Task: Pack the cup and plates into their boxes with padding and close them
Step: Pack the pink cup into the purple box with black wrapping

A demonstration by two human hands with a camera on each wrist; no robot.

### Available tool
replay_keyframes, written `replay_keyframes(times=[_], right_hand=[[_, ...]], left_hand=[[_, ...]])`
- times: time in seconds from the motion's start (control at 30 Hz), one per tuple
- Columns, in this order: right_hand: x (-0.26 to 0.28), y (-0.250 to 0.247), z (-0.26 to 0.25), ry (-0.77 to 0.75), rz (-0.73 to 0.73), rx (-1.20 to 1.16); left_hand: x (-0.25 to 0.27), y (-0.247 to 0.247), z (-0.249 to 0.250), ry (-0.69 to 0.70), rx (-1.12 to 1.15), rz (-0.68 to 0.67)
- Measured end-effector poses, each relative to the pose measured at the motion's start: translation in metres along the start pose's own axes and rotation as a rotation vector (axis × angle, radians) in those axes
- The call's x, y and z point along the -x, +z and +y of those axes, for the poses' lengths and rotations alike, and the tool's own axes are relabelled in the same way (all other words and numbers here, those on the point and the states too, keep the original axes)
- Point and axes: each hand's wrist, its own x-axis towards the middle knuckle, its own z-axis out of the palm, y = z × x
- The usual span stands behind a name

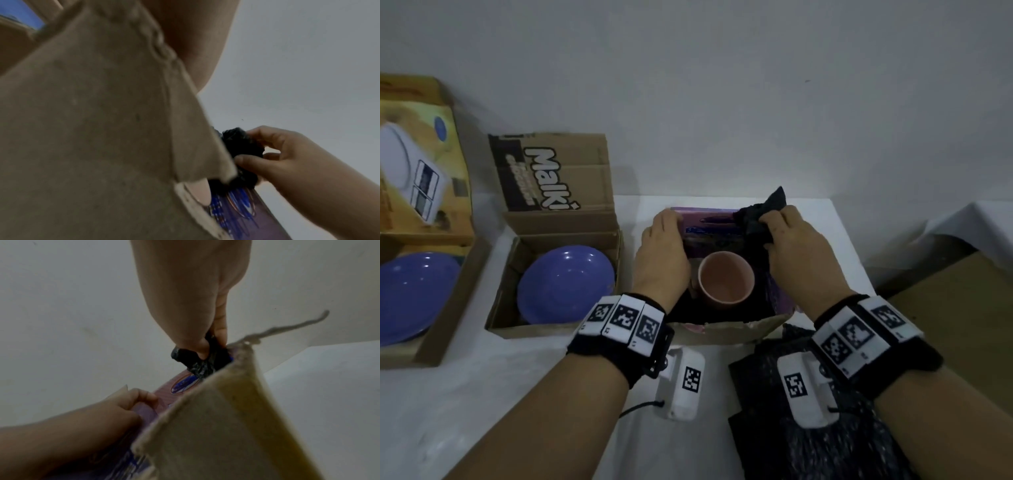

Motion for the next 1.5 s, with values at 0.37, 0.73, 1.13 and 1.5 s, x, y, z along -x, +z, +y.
replay_keyframes(times=[0.37, 0.73, 1.13, 1.5], right_hand=[[-0.010, 0.000, -0.011, -0.206, -0.544, 0.539], [-0.024, -0.008, -0.039, -0.062, -0.530, 0.280], [-0.026, 0.023, -0.032, 0.269, -0.936, -0.126], [-0.019, 0.036, -0.024, 0.281, -0.973, -0.245]], left_hand=[[-0.003, -0.002, -0.003, 0.013, -0.029, -0.022], [-0.002, 0.004, -0.005, 0.000, 0.006, 0.000], [0.000, -0.007, -0.002, -0.001, -0.061, -0.081], [0.012, -0.003, 0.003, -0.041, -0.077, -0.015]])
